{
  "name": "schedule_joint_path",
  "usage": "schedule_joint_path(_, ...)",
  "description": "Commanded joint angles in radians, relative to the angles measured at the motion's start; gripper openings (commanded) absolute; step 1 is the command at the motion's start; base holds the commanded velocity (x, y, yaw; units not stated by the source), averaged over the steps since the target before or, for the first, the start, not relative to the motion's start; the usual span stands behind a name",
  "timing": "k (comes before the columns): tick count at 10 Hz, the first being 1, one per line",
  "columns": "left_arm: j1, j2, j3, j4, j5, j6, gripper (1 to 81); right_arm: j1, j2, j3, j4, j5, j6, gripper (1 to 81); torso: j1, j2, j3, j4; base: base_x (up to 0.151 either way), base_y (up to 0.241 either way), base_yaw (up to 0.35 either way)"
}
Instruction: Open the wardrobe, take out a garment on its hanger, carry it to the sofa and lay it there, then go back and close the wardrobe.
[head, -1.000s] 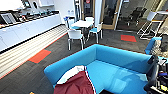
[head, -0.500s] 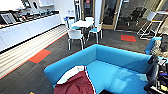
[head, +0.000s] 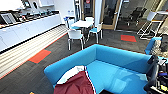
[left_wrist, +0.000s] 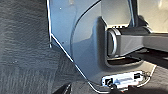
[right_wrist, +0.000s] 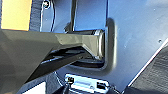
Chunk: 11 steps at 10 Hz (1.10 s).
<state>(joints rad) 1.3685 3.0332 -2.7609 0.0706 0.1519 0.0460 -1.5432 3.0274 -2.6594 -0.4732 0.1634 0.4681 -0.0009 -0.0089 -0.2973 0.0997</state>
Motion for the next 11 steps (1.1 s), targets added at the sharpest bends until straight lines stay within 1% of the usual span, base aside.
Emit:
schedule_joint_path(1,-0.012,0.009,-0.008,0.017,0.078,-0.003,81.1,-0.001,0.010,-0.010,-0.010,-0.044,0.000,81.1,0.001,0.000,0.000,0.000,0.000,0.000,0.000)
schedule_joint_path(2,-0.012,0.024,-0.007,0.017,0.080,0.000,81.1,-0.004,0.010,-0.014,-0.013,-0.042,0.000,81.1,0.001,0.000,0.072,0.000,0.000,0.000,0.000)
schedule_joint_path(3,-0.010,0.033,-0.010,0.017,0.080,0.002,81.1,-0.004,0.010,-0.016,-0.012,-0.041,0.000,81.1,0.001,0.000,0.094,0.000,0.000,0.000,0.000)
schedule_joint_path(4,-0.010,0.035,-0.010,0.017,0.080,0.002,81.1,-0.004,0.009,-0.016,-0.012,-0.041,0.000,81.1,0.001,0.000,0.022,0.000,0.000,0.000,0.000)
schedule_joint_path(5,-0.010,0.035,-0.010,0.015,0.078,0.002,81.1,-0.005,0.010,-0.016,-0.010,-0.039,0.000,81.1,0.001,0.000,0.043,-0.022,0.000,0.000,0.000)
schedule_joint_path(6,-0.010,0.033,-0.010,0.015,0.078,0.000,81.1,-0.006,0.010,-0.016,-0.008,-0.041,0.001,81.1,0.001,-0.001,0.050,-0.097,0.000,0.000,0.000)
schedule_joint_path(7,-0.010,0.033,-0.008,0.012,0.078,-0.001,81.1,-0.006,0.012,-0.014,-0.008,-0.041,0.001,81.1,0.001,-0.001,0.054,-0.106,0.000,0.000,0.000)
schedule_joint_path(8,-0.012,0.035,-0.008,0.012,0.078,0.000,81.1,-0.005,0.012,-0.014,-0.010,-0.041,0.001,81.1,0.001,-0.001,0.057,-0.029,0.000,0.000,0.000)
schedule_joint_path(10,-0.010,0.035,-0.008,0.009,0.068,0.000,81.1,-0.004,0.013,-0.016,-0.013,-0.041,0.000,81.1,0.001,-0.002,0.059,-0.093,0.000,0.000,0.000)
schedule_joint_path(11,-0.010,0.035,-0.006,0.009,0.066,0.000,81.1,-0.004,0.013,-0.016,-0.013,-0.041,0.000,81.1,0.001,-0.002,0.059,-0.112,0.000,0.000,0.000)
